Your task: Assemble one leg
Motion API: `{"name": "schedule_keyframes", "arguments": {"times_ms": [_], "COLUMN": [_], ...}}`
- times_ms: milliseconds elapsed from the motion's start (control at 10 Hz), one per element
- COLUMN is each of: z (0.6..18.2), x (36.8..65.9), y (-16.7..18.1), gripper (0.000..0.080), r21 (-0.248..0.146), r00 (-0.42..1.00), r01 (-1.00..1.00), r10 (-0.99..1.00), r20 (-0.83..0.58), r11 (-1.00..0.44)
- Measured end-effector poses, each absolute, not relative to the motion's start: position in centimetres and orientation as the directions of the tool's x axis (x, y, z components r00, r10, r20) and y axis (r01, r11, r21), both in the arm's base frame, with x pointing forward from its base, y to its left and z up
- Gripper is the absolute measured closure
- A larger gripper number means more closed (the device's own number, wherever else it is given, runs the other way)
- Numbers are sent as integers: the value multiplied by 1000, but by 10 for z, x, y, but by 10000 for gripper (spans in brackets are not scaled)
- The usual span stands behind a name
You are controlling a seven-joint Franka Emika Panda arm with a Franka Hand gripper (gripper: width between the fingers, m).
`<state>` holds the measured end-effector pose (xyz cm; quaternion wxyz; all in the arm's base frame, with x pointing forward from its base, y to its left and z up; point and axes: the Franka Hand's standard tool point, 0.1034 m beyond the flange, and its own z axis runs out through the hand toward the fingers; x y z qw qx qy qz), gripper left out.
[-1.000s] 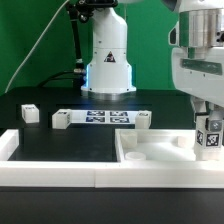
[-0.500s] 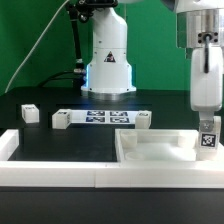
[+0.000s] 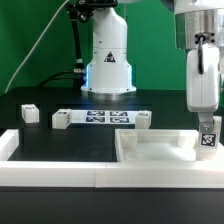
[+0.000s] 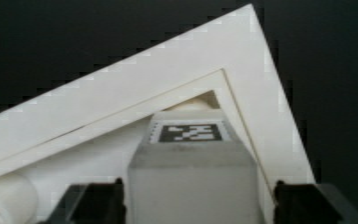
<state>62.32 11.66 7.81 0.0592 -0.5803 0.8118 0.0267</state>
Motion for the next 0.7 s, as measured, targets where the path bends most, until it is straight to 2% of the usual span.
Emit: {"name": "schedule_keyframes", "arguments": {"times_ms": [100,200,400,500,700], "z": [78,78,78,79,79], "x": [623,623,623,623,624], "y": [116,117,117,118,119], "gripper": [233,168,155,155,150], "r21": [-28,-29,-59,-65,-85], "r00": [-290,-255,-9,36,231], "r01": [-955,-965,-998,-997,-971], "r10": [-949,-959,-994,-993,-968], "r20": [-126,-125,-112,-110,-95], "r11": [296,261,16,-29,-223]}}
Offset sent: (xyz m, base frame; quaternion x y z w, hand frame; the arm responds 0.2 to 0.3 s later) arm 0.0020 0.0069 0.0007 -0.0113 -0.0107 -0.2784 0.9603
